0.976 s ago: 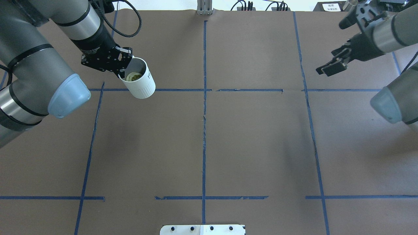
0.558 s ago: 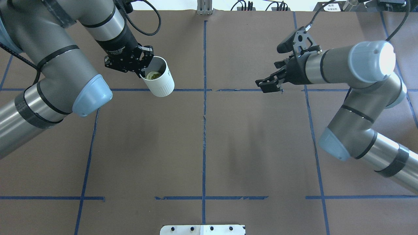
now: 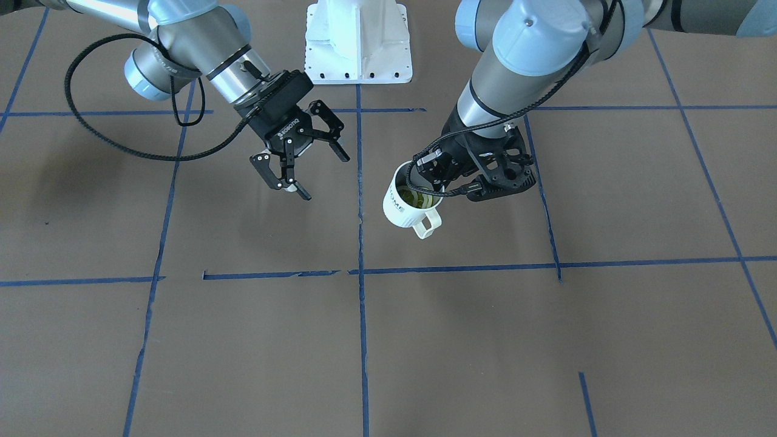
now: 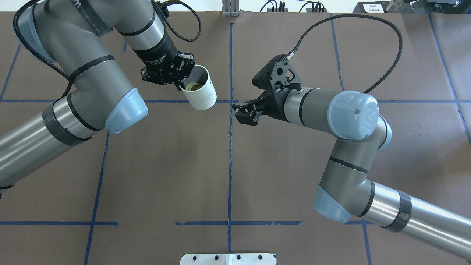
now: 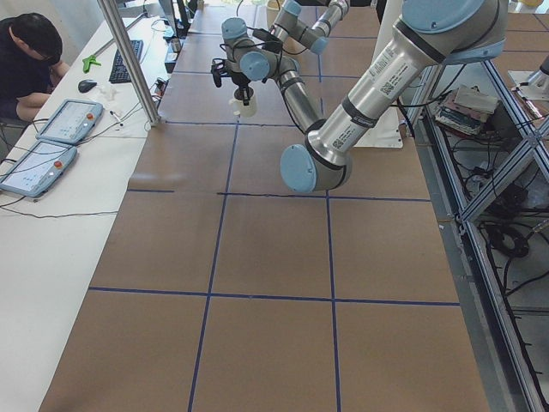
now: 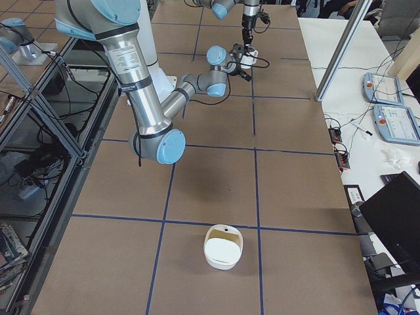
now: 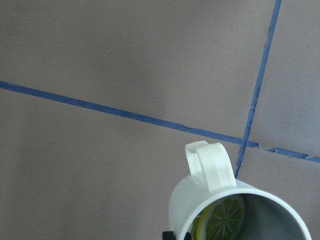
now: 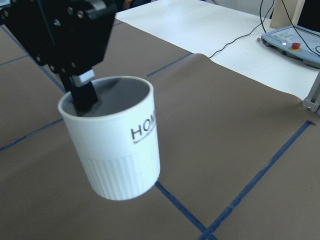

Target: Left arm hands cup to right arm to dump lemon

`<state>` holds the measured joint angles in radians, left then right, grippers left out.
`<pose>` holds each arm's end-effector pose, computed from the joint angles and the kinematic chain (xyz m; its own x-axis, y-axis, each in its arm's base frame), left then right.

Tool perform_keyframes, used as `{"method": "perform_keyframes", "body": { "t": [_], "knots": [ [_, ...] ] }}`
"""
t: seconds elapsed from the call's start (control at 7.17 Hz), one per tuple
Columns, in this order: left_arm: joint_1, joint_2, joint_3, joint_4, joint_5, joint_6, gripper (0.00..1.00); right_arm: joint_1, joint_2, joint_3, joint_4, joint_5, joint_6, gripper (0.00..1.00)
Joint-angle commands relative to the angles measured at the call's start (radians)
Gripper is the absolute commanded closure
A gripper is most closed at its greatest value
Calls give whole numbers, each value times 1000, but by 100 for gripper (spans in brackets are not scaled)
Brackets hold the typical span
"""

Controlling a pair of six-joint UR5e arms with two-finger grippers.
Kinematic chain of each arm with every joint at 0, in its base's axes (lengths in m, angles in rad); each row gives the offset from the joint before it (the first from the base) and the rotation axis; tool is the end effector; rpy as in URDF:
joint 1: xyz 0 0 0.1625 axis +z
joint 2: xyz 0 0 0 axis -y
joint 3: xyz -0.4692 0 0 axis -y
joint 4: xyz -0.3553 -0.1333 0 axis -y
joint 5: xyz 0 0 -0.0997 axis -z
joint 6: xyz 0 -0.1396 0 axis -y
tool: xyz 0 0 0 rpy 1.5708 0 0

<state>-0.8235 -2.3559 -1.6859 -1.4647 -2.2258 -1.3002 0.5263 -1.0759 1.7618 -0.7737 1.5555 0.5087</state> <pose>0.4413 -0.5472 0.2225 0.5356 -0.2662 -0.8014 0.1487 0.9639 -0.2208 -0.4902 -0.4414 0.2633 0.4871 -0.7270 0.4840 -0.1848 0.4558 0.8707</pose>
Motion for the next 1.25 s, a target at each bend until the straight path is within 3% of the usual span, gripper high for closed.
{"method": "perform_keyframes", "body": {
  "t": [0.0,0.28,1.12],
  "knots": [
    [10,-20,3,-14,0,-43,100,-61,22,1,-1,-96,-9,1],
    [17,-36,2,-16,-3,-54,100,-95,28,-2,-3,-172,-12,1],
    [69,-56,-20,-23,-5,-103,100,-98,27,-4,-3,-172,-12,1]
  ]
}}
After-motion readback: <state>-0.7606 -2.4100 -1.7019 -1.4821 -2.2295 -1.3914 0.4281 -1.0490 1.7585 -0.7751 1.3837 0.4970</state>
